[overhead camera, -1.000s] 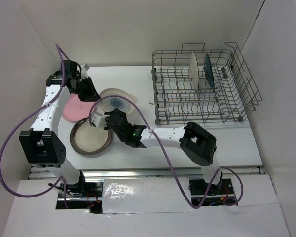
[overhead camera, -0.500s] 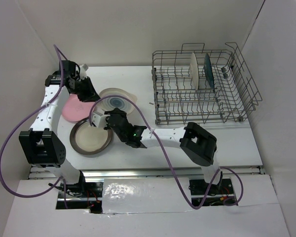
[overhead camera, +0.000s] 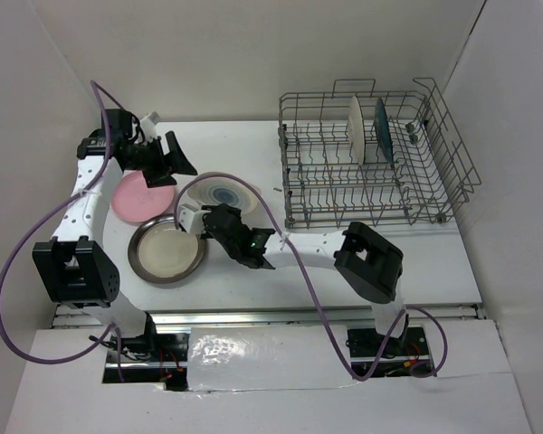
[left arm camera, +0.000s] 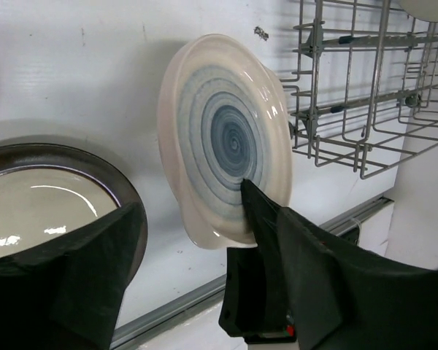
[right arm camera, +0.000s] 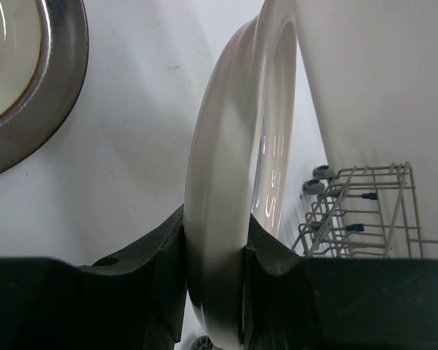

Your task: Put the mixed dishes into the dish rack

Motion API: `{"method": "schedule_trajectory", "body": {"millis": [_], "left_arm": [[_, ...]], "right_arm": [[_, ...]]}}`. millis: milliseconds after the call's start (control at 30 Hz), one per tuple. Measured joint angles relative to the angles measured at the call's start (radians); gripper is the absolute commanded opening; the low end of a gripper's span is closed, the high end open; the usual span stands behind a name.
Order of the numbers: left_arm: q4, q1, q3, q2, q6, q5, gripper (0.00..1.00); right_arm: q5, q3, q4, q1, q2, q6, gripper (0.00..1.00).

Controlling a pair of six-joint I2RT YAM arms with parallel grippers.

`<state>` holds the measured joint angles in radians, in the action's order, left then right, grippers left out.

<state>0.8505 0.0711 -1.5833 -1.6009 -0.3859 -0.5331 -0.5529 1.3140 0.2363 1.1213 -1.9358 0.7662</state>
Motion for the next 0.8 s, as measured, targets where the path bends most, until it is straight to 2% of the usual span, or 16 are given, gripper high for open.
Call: {"method": "schedule_trajectory", "body": {"millis": [133, 400, 800], "left_arm": [[-0.006, 0.004, 0.000, 0.000, -0.002, -0.024, 0.94], [-0.007, 0.039, 0.000, 0.027, -0.016, -0.019, 0.94], [-0.077, 0.174, 0.065, 0.225, -0.112, 0.029, 0.95]], "right_arm": [[0.016, 0.000, -0.027, -0.005, 0.006, -0.023, 0.00], [0.061, 0.000, -0.077, -0.005, 0.092, -0.079, 0.00], [0.207, 0.052, -0.234, -0.005, 0.148, -0.220, 0.00]]}}
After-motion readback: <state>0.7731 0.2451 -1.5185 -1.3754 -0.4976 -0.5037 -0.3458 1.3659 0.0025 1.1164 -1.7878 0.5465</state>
